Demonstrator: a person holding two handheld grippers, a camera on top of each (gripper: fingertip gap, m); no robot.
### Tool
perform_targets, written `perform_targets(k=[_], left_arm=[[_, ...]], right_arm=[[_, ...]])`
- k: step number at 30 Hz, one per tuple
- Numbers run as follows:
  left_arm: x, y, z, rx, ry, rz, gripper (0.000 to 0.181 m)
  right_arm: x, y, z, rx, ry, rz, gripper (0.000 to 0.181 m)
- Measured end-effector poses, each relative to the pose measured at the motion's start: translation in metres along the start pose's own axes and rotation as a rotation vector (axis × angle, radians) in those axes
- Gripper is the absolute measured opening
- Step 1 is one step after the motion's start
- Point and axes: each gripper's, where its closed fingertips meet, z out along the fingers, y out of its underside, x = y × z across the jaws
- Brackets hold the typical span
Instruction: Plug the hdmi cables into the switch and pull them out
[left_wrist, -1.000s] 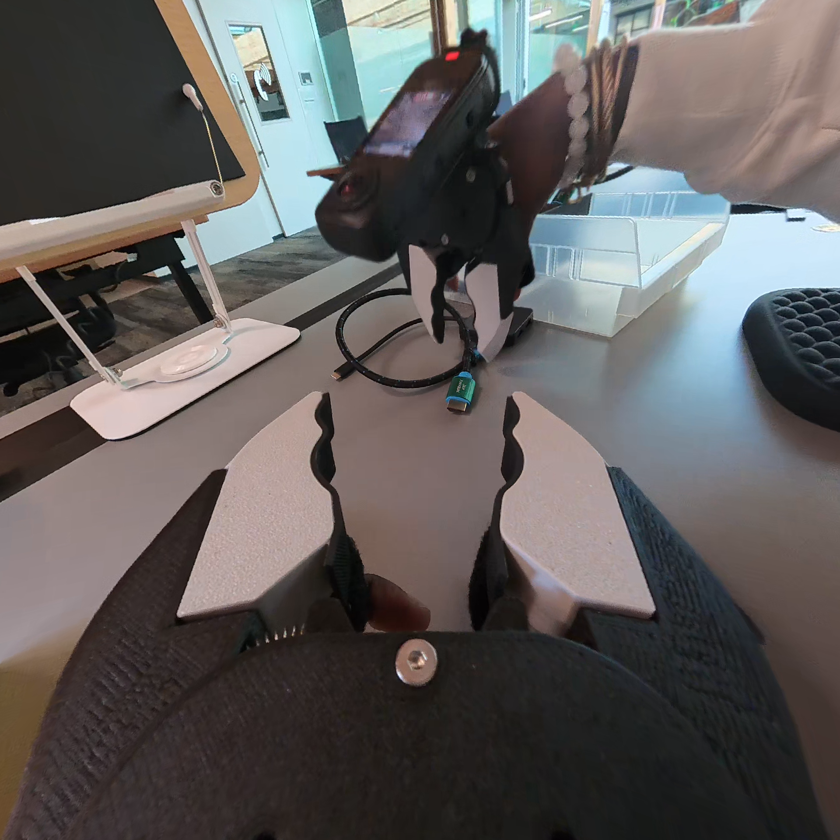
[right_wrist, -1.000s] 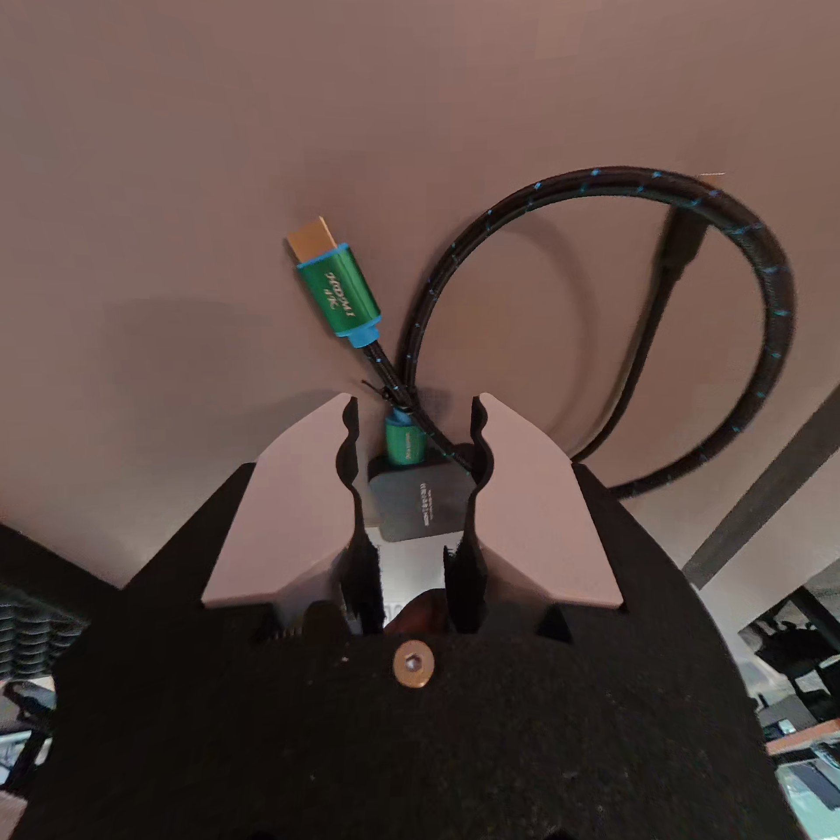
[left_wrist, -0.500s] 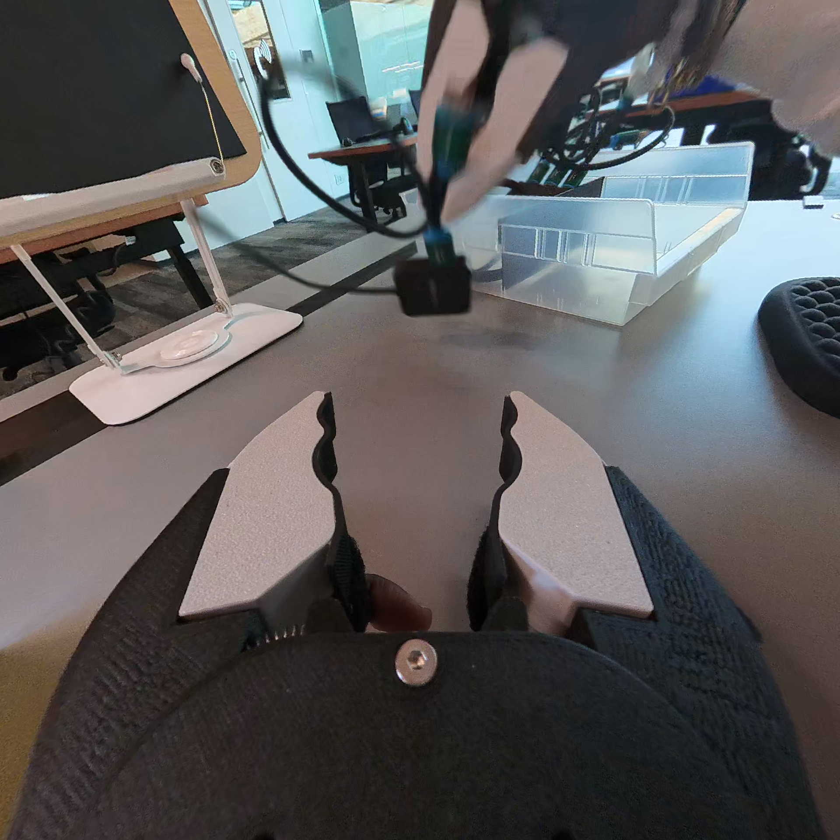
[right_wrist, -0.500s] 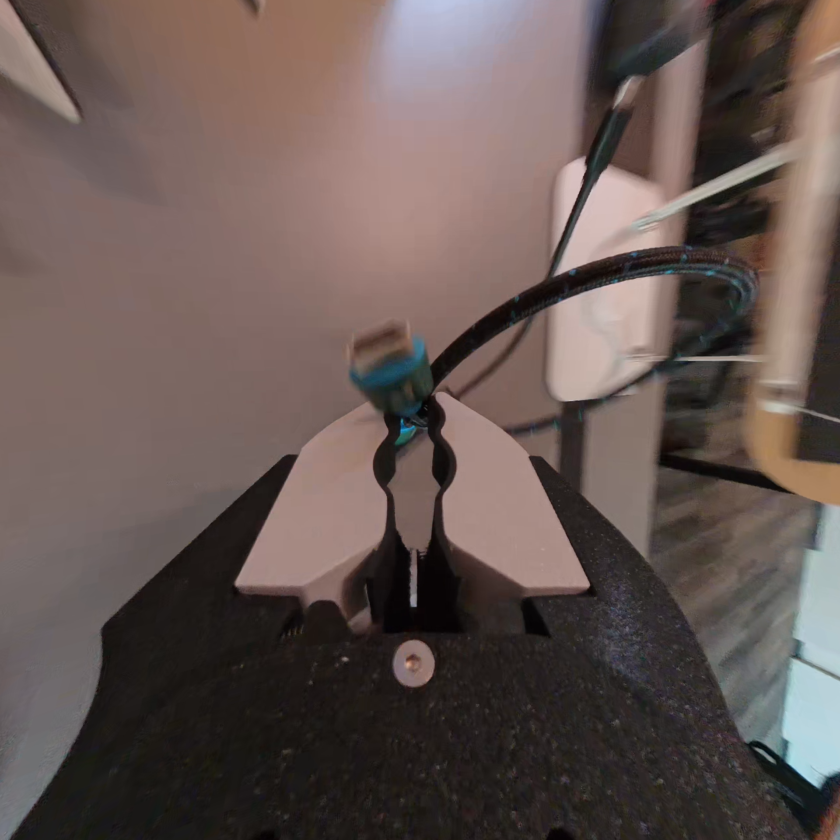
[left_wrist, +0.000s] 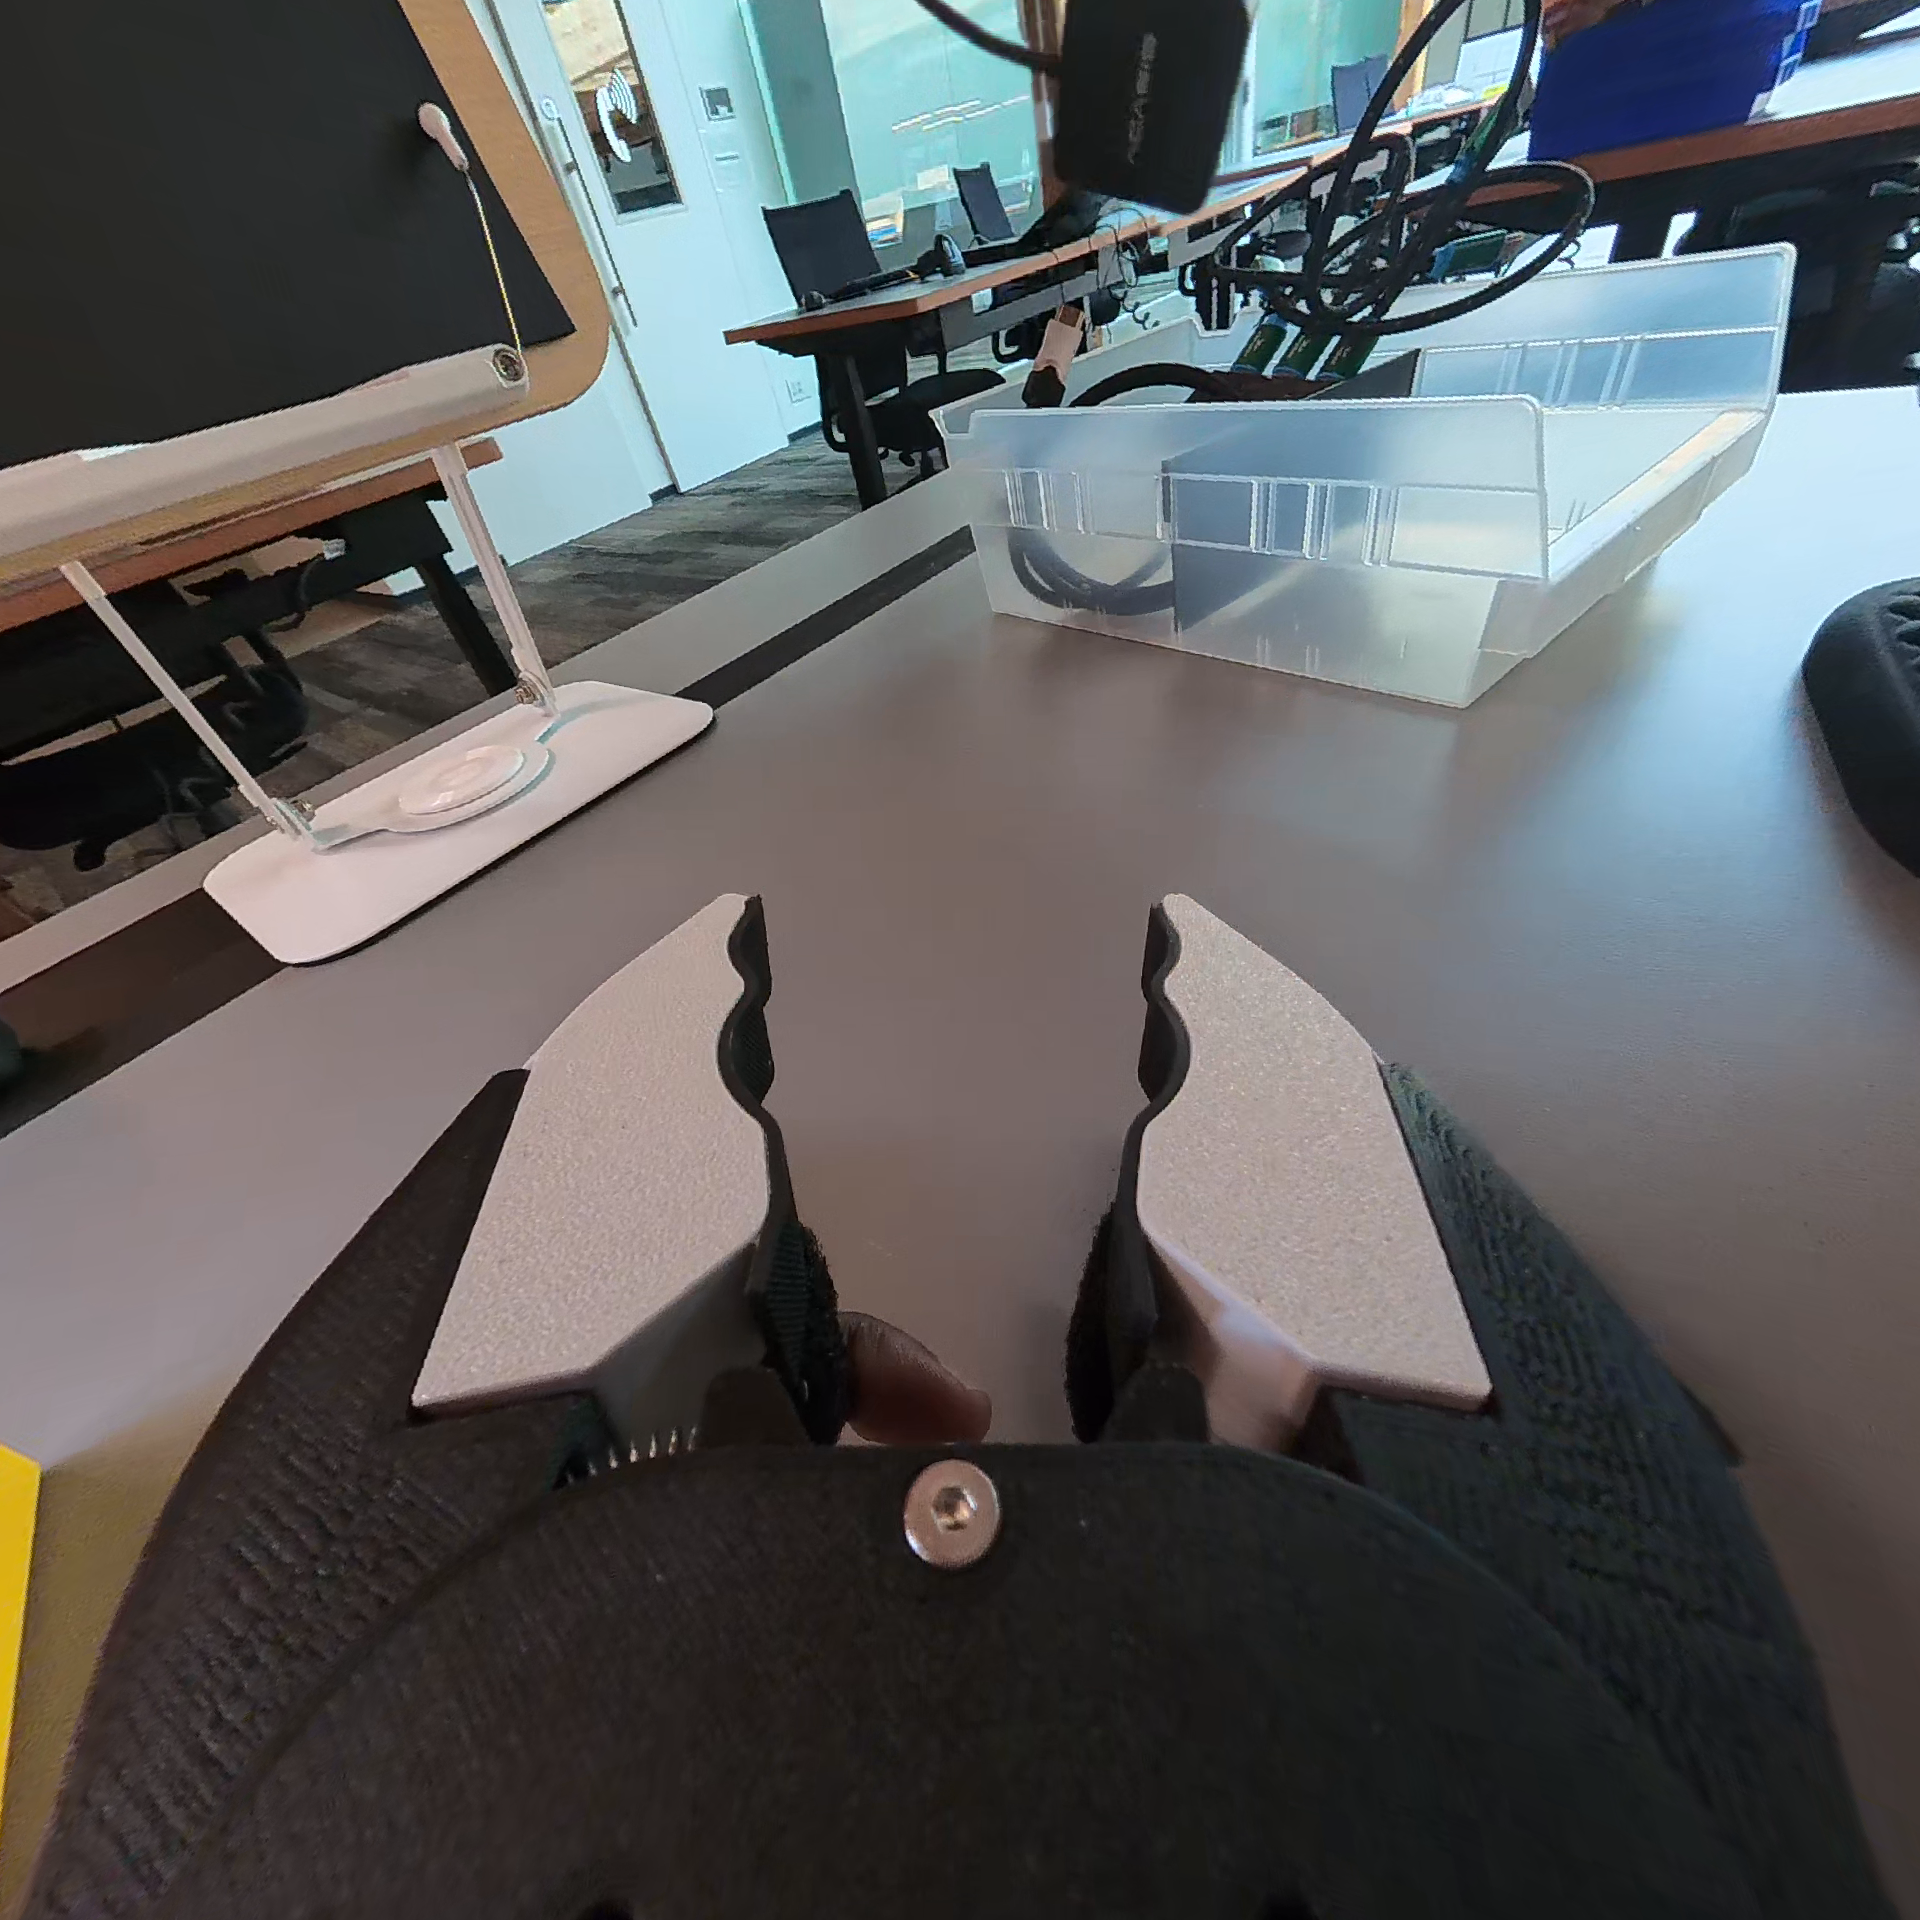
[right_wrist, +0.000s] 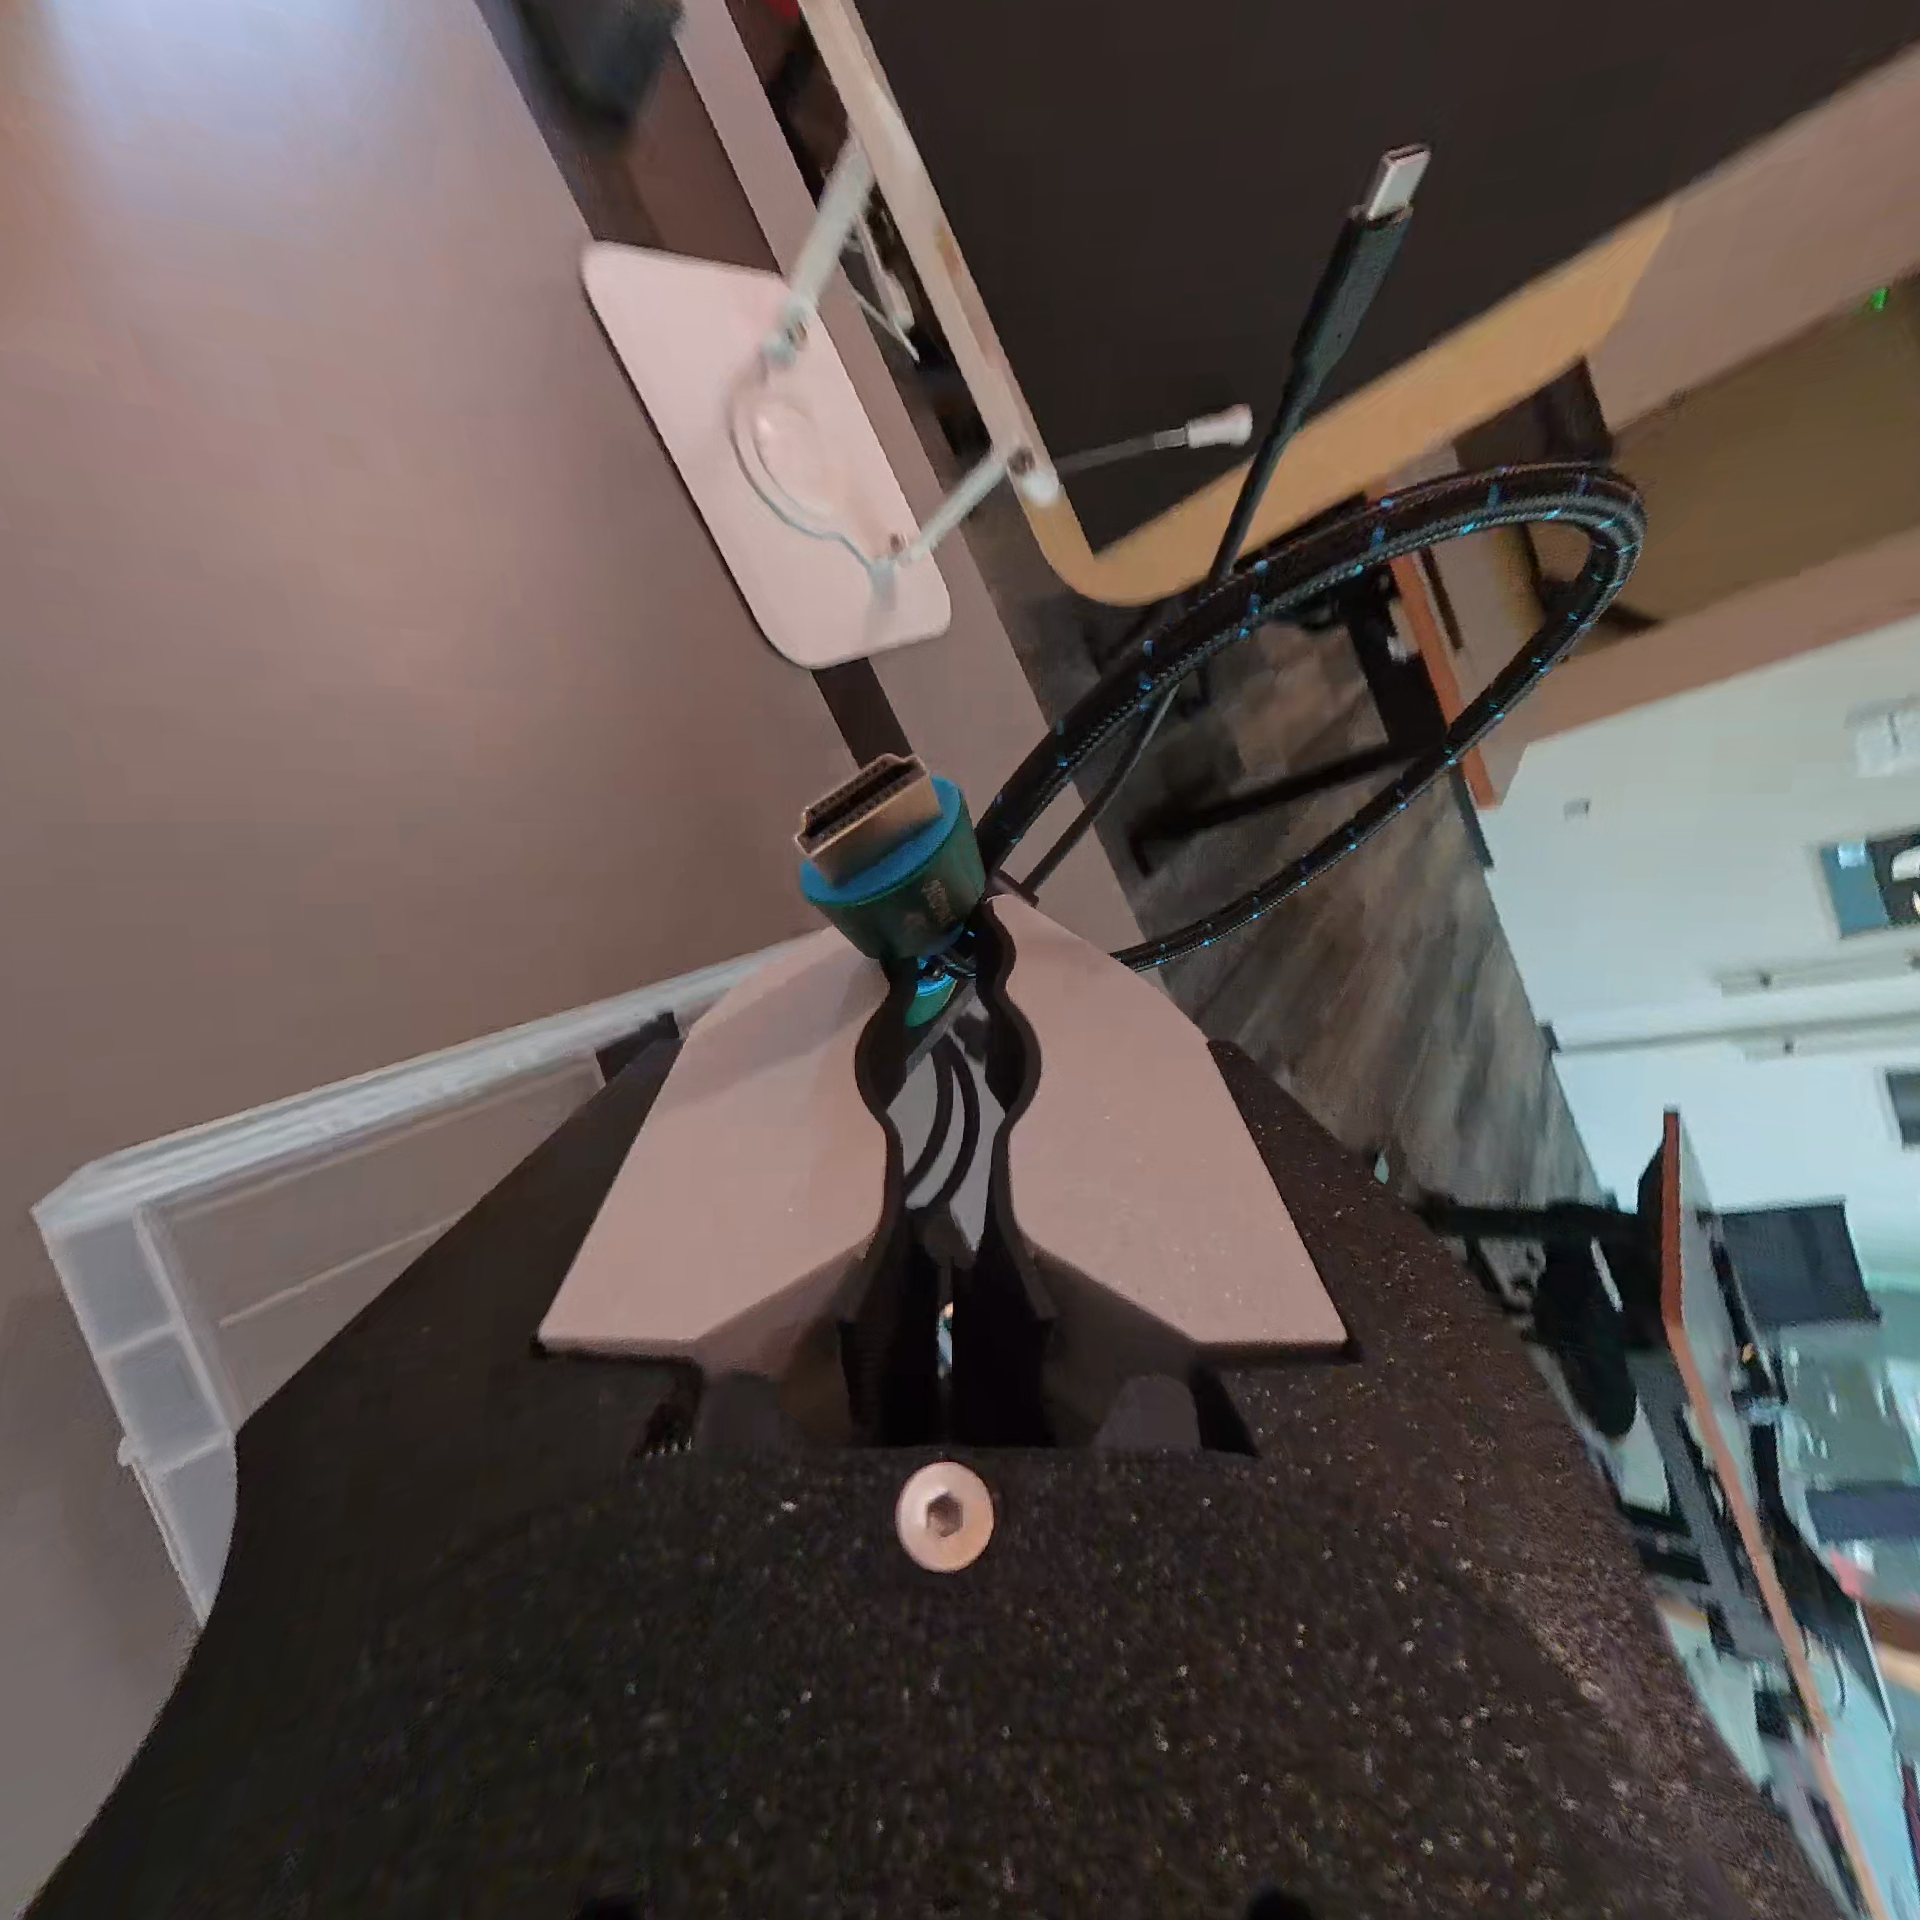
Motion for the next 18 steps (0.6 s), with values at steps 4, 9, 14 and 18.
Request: perform_targets(k=[4, 9, 14, 18], left_arm=[[0.000, 0.001, 0.001, -0.007, -0.007, 0.019, 0.069], [-0.001, 0.002, 0.001, -0.008, -0.016, 0.035, 0.068], [-0.003, 0.003, 0.001, -0.015, -0.025, 0.044, 0.068], [-0.004, 0.004, 0.001, -0.024, -0.033, 0.052, 0.068]], right_arm=[[-0.001, 0.026, 0.013, -0.049, -0.016, 0.091, 0.011], [-0.009, 0.047, 0.037, 0.004, -0.101, 0.238, 0.011], [-0.002, 0.105, 0.048, -0.097, -0.008, 0.572, 0.026], [0.014, 0.108, 0.017, -0.080, 0.209, 0.657, 0.063]])
